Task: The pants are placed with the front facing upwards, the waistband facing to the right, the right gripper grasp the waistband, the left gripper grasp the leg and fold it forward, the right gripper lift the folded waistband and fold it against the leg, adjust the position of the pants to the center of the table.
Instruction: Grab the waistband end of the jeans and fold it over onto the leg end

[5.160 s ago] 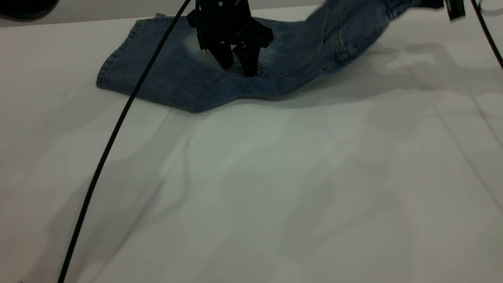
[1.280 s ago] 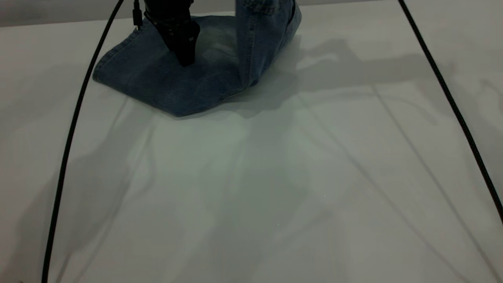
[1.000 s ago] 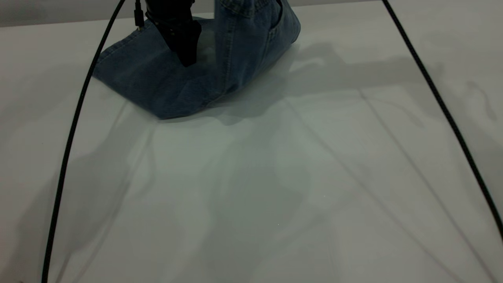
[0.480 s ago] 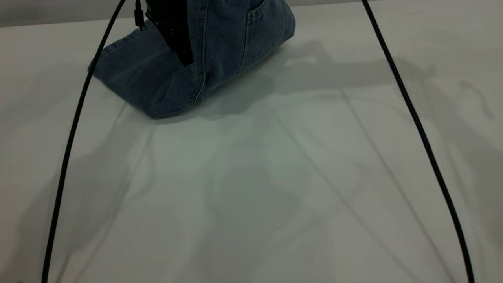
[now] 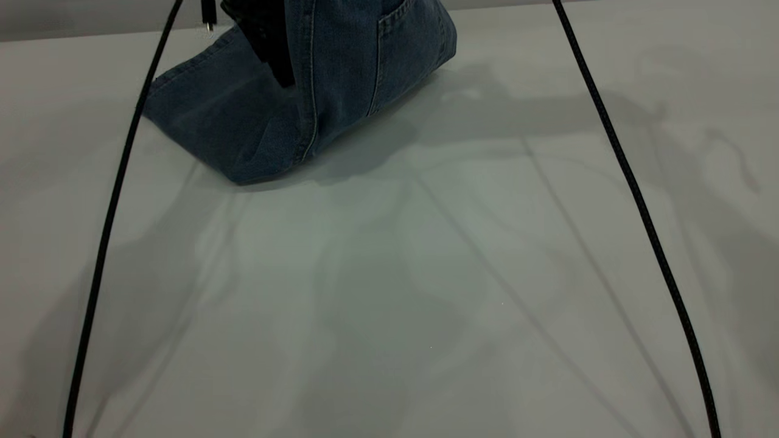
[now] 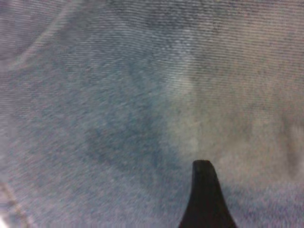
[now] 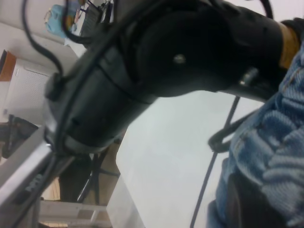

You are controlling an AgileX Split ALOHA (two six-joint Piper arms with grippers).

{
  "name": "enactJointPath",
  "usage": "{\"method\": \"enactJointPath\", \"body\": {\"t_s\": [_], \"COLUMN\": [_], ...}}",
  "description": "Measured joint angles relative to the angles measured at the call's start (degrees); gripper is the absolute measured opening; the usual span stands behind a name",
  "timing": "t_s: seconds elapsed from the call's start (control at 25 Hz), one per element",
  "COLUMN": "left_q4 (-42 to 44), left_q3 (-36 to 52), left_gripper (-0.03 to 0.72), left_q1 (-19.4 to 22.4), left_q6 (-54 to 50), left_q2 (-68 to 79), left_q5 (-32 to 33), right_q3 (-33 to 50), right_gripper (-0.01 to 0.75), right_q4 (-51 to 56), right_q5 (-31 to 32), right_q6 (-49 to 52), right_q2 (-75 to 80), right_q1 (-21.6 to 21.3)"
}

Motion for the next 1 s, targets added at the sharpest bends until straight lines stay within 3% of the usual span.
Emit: {"method": "enactJointPath", "body": {"t_s": [0.44,1.0], "left_q4": [10.7,11.7], "left_q3": [-0.2,-0.2], "left_gripper": [0.440,0.440], "left_q1": [0.1,0.0], "left_q6": [-10.3,-15.9], "left_q2": [-9.7,-28.3], "left_q5": [0.1,0.1], "right_q3": [0.0,0.0], "right_gripper": [0.079,0.079], "right_q4": [0.0,-0.4], "right_q5": [0.1,0.1], "right_q6": [-0.9,-1.3], "right_q2": [0.0,0.1], "right_q1": [-0.1,-0.1]}}
